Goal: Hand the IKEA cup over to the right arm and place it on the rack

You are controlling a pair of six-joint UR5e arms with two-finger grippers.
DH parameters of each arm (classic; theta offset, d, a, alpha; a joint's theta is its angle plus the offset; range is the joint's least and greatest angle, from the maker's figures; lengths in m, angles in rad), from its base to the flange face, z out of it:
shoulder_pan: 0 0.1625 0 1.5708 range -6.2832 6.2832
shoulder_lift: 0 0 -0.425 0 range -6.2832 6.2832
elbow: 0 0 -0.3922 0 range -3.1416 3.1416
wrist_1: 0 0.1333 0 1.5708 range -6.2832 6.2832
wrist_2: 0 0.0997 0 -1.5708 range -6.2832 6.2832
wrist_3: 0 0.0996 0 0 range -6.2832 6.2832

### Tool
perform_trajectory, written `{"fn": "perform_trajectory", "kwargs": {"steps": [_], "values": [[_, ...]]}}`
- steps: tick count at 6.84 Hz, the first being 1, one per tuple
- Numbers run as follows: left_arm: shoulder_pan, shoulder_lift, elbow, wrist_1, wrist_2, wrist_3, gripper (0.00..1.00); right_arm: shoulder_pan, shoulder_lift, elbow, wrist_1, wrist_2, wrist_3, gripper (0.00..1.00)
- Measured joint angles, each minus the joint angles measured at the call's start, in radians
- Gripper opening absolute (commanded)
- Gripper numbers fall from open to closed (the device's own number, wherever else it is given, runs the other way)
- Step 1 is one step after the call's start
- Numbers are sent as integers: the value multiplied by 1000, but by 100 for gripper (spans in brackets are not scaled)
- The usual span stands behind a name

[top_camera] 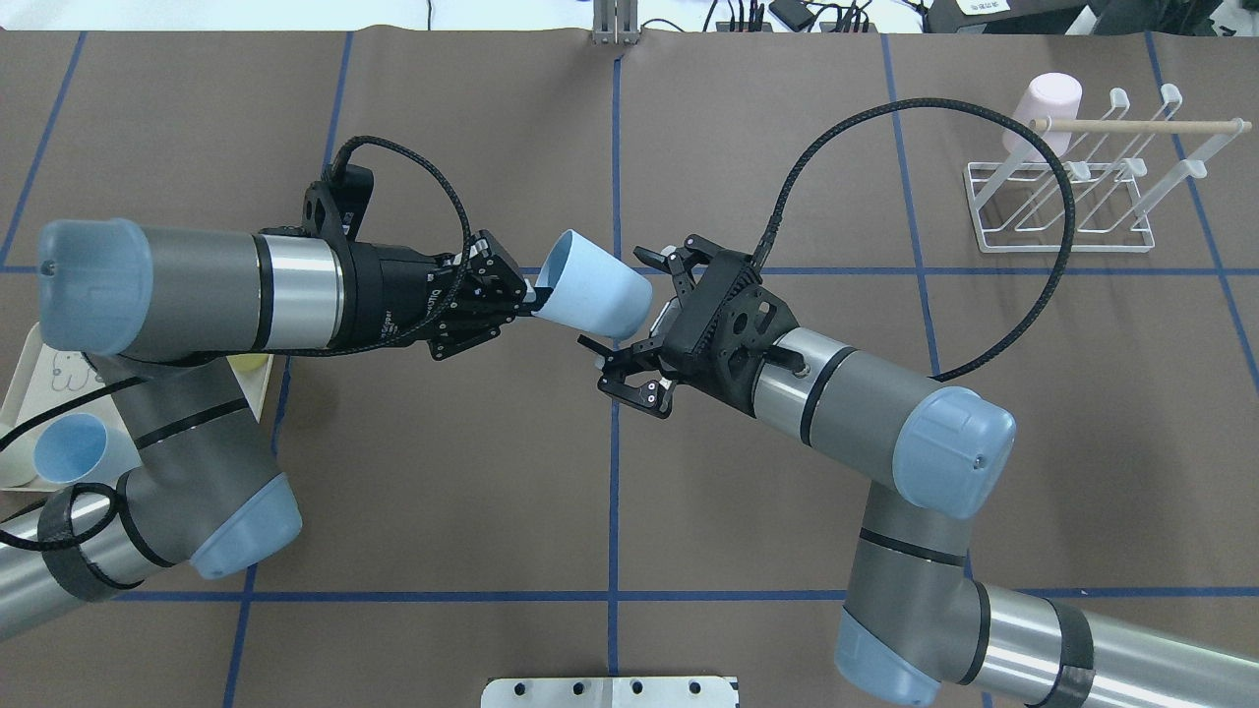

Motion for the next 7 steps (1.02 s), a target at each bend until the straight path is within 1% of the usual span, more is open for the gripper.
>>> {"fn": "perform_trajectory", "kwargs": {"steps": [2,3,4,5,6,7], "values": [[0,-1,2,1,0,0,0,0,1,0,0,0,0,77],[0,-1,3,1,0,0,0,0,2,0,0,0,0,68],[0,-1,4,2,1,0,0,1,2,1,-1,0,-1,50],[-1,-1,4,1,1,1,27,3,4,2,-1,-1,-12,38],[-3,-3,4,1,0,1,81,6,6,2,-2,-3,-30,27],[0,-4,0,0,1,5,100,7,7,3,-2,-4,-40,23]]}}
